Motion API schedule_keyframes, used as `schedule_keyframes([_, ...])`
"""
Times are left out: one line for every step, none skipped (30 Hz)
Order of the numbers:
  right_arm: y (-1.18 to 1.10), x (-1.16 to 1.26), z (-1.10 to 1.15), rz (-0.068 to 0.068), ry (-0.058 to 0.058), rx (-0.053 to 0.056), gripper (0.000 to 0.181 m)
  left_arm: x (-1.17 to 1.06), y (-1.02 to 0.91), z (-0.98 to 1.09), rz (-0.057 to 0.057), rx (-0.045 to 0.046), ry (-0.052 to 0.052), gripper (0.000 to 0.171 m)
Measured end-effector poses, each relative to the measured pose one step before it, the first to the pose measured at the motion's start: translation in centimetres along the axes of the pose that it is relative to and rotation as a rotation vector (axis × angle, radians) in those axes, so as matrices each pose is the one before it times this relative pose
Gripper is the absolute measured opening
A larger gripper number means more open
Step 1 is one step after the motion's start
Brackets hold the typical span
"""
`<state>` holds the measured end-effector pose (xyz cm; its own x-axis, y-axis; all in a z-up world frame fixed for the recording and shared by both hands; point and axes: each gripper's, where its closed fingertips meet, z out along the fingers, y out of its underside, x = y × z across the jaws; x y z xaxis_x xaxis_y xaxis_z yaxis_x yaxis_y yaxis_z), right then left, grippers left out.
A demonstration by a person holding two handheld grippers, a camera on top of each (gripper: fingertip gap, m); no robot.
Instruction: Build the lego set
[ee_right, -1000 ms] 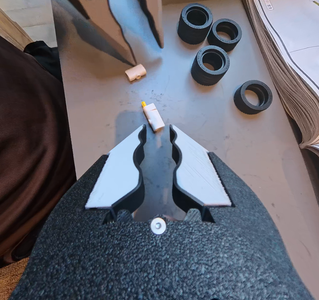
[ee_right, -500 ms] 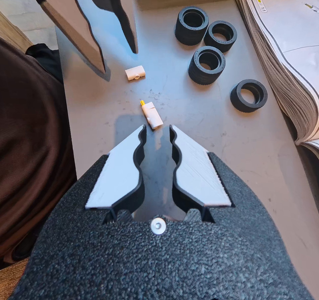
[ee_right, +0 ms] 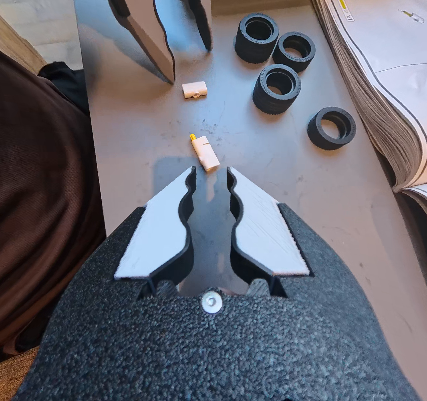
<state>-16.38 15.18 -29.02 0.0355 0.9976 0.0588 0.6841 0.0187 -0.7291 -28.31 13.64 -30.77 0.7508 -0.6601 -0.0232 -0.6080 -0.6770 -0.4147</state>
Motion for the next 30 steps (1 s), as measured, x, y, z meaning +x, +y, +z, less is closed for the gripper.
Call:
schedule_keyframes([0.0,0.054,0.011,0.0014,0.0003,0.0011,0.026,-0.117,0.192,-0.095,-0.0172,-0.00405,0.0029,0.052])
schedule_keyframes([0.008,0.028,0.052,0.0002,-0.0005,0.0001,0.026,0.432,-0.149,-0.076,-0.0179,0.01093,0.0255,0.053])
schedule_keyframes([-0.011,-0.008,0.075,-0.001,-0.0014,-0.0005,0.026,1.028,-0.507,-0.104,-0.0204,0.02957,0.0555,0.053])
schedule_keyframes([-0.023,-0.026,0.068,-0.0022,-0.0013,-0.0003,0.026,1.1,-0.641,-0.067,-0.021,0.03466,0.0571,0.053])
schedule_keyframes([-0.033,-0.009,0.059,-0.0025,0.0005,0.0005,0.026,0.59,-0.495,0.028,-0.0169,0.02631,0.0256,0.054])
schedule_keyframes([-0.047,0.039,0.035,-0.0016,0.0021,0.0019,0.026,-0.114,-0.347,0.069,-0.0101,0.02241,-0.014,0.056])
schedule_keyframes([-0.03,0.08,0.019,-0.0001,0.0043,0.0037,0.026,-0.58,-0.308,0.082,-0.0114,0.02885,-0.0376,0.057])
schedule_keyframes([-0.014,0.144,0.005,0.002,0.007,0.0056,0.026,-0.841,-0.245,0.107,-0.0315,0.03174,-0.0504,0.058])
schedule_keyframes([-0.002,0.164,0.008,0.006,0.0067,0.0077,0.026,-0.479,-0.007,0.119,-0.0438,0.01954,-0.0275,0.06])
schedule_keyframes([-0.009,0.148,0.022,0.0096,0.0038,0.0092,0.026,0.15,0.075,0.11,-0.0409,0.0178,0.0091,0.06])
schedule_keyframes([-0.03,0.132,0.017,0.0088,0.0027,0.0119,0.026,0.545,0.028,0.086,-0.033,0.02225,0.0292,0.062])
schedule_keyframes([-0.069,0.201,0.021,0.0045,0.0075,0.0141,0.026,0.463,-0.041,0.06,-0.0221,0.02231,0.0203,0.065])
schedule_keyframes([-0.08,0.269,0.018,-0.0001,0.0136,0.0133,0.026,0.037,-0.082,0.046,-0.0127,0.01787,-0.0079,0.068])
schedule_keyframes([-0.083,0.342,0.021,-0.0026,0.0177,0.0115,0.026,-0.178,-0.125,0.058,-0.0085,0.01288,-0.0208,0.069])
schedule_keyframes([-0.139,0.351,0.021,-0.0037,0.0183,0.0119,0.026,-0.096,-0.044,0.1,-0.0067,0.00261,-0.0128,0.069])
schedule_keyframes([-0.223,0.291,-0.008,-0.0029,0.0146,0.0139,0.026,-0.09,-0.002,0.116,-0.0126,-0.00058,-0.0108,0.068])
schedule_keyframes([-0.353,0.221,-0.055,-0.0029,0.0099,0.0196,0.026,-0.011,-0.058,0.104,-0.0148,0.00486,-0.0044,0.066])
schedule_keyframes([-0.412,0.167,-0.072,-0.0029,0.006,0.0231,0.026,0.112,-0.085,0.056,-0.0076,0.00724,0.0025,0.065])
schedule_keyframes([-0.334,0.11,-0.075,-0.0008,0.0019,0.0176,0.025,0.078,-0.008,0.044,0.0012,0.0007,-0.0006,0.065])
schedule_keyframes([-0.198,0.104,-0.032,0.0007,-0.0002,0.0096,0.025,-0.104,0.042,0.033,0.0108,-0.00333,-0.0129,0.062])
schedule_keyframes([-0.1,0.095,-0.003,0.0017,-0.0009,0.005,0.025,-0.229,0.082,0.022,0.0184,-0.00777,-0.0209,0.057])
schedule_keyframes([-0.022,0.036,0.038,0.003,-0.0044,0.0028,0.025,-0.174,0.135,0.001,0.0232,-0.0132,-0.0169,0.051])
schedule_keyframes([0.035,-0.046,0.069,0.0037,-0.0078,0.0005,0.025,-0.067,0.236,-0.069,0.0309,-0.01839,-0.01,0.043])
schedule_keyframes([0.065,-0.083,0.084,0.0017,-0.0068,-0.0021,0.025,0.064,0.293,-0.09,0.0353,-0.02053,-0.0049,0.034])
schedule_keyframes([0.065,-0.073,0.049,-0.0025,-0.0034,-0.0044,0.025,0.066,0.274,-0.093,0.0298,-0.01568,-0.0055,0.025])
schedule_keyframes([-0.014,-0.079,0.013,-0.0061,-0.0014,-0.0007,0.025,0.111,0.185,-0.075,0.0234,-0.00798,-0.0018,0.022])
schedule_keyframes([-0.026,-0.112,0.017,-0.0058,-0.0028,0.0,0.025,0.199,0.116,-0.062,0.0196,-0.00623,0.007,0.022])
schedule_keyframes([-0.01,-0.126,0.035,-0.0035,-0.0046,-0.0012,0.025,0.107,0.088,-0.028,0.0222,-0.00834,0.0031,0.022])
schedule_keyframes([0.021,-0.114,0.054,-0.0024,-0.005,-0.003,0.025,-0.113,0.064,-0.004,0.023,-0.0097,-0.0083,0.02])
schedule_keyframes([0.044,-0.102,0.065,-0.0023,-0.0046,-0.0048,0.025,-0.133,0.015,0.023,0.0239,-0.00935,-0.0053,0.017])
